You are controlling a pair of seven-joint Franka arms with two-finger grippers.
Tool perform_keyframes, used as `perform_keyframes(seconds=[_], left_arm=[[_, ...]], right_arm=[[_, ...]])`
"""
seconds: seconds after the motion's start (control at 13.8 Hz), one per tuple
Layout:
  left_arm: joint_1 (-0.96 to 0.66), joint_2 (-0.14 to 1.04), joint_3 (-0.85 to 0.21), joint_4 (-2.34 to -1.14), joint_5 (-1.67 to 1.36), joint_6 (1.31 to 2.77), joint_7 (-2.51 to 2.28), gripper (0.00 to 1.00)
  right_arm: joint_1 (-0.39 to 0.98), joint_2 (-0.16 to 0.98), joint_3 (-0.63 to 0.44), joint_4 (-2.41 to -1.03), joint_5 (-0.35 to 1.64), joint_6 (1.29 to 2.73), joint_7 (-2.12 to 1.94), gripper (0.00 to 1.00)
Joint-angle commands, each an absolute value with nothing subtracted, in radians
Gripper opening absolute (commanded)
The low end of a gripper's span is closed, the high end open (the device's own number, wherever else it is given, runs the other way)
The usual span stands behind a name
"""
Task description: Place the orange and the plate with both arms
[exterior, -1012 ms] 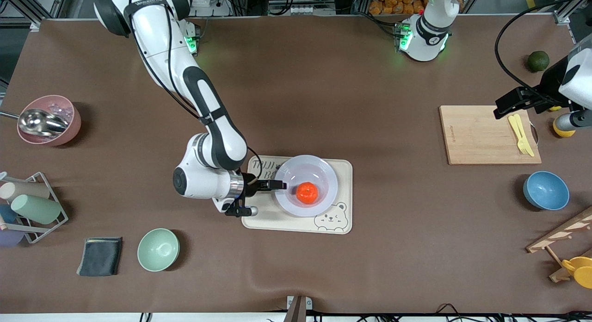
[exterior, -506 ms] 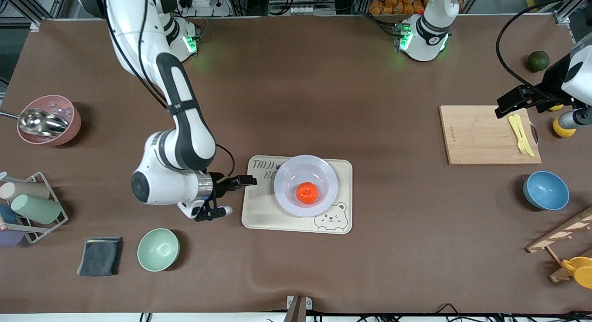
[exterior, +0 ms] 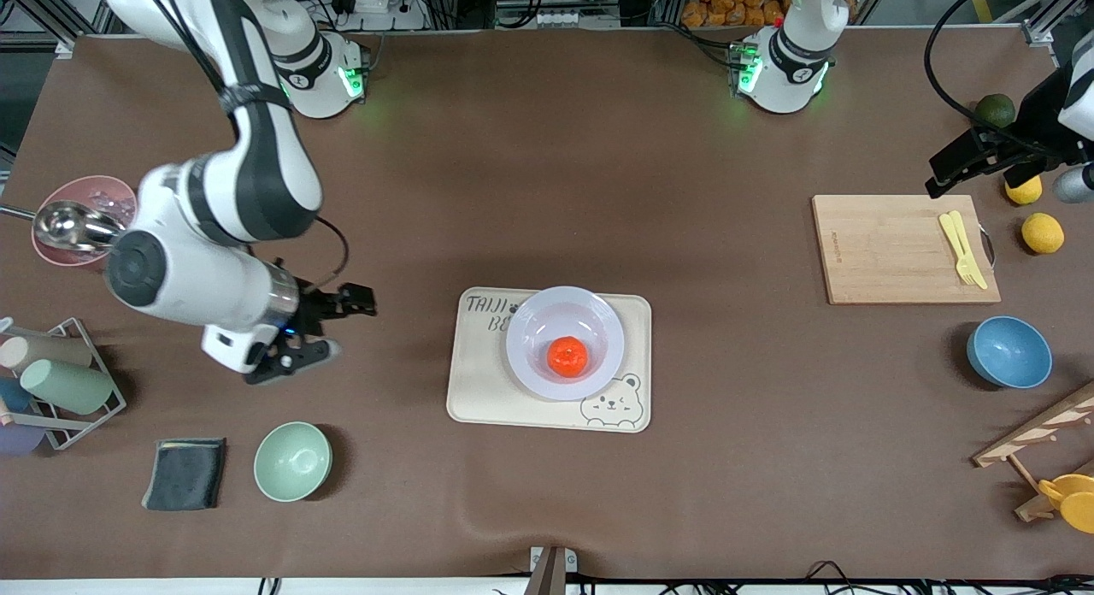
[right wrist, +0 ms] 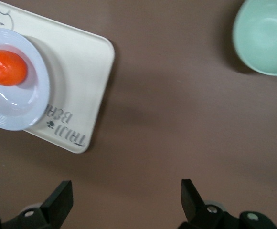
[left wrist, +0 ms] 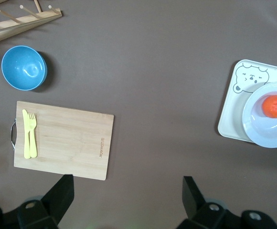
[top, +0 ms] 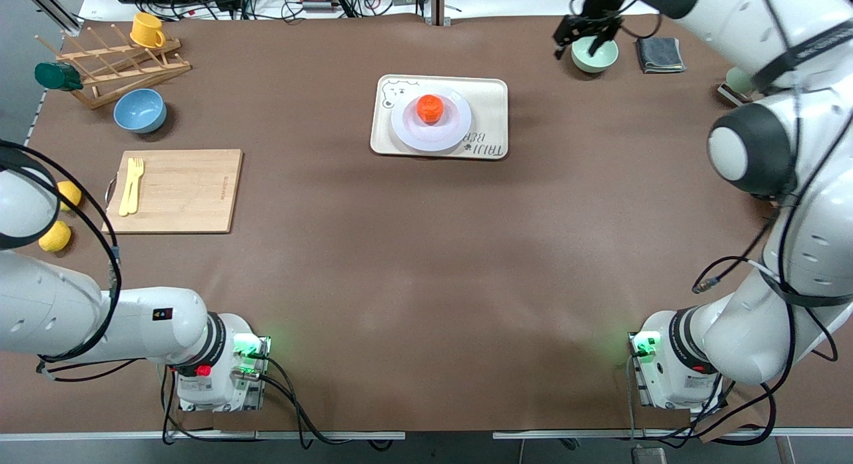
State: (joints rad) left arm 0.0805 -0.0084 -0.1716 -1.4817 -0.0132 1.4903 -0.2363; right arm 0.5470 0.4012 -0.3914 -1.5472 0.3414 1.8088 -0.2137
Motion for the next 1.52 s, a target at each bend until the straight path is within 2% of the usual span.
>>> perform_keyframes(seconds=[0.0,0.22,0.43,0.87,1.45], left_arm=[[0.086,-0.026,-0.179,-1.511,0.008,1.511,-0.215,1.0],[0.084,-0.025,-0.179,-1.511,0.008,1.513,-0.215,1.0],[0.084,-0.023,-0.179,-1.509,0.008,1.513,-0.215,1.0],[0.086,-0.018,-0.179,-1.506,0.006,1.513,-0.213,1.0],[0.081,0.008,-0.176,-1.476,0.006,1.511,-0.213,1.0]], right_arm=[[0.415,0.237,-0.304,-1.632,0.224,1.751,-0.23,1.0],[0.189,0.123,-0.119,-1.634,0.125,1.666,-0.253,1.0],[0.076,-0.009,-0.032,-1.632,0.037,1.567,-0.245,1.0],[0.011,-0.08,-0.035,-1.611,-0.011,1.399,-0.031,1.0],[0.015,-0.08,-0.032,-1.569,-0.021,1.425,-0.021,1.0]])
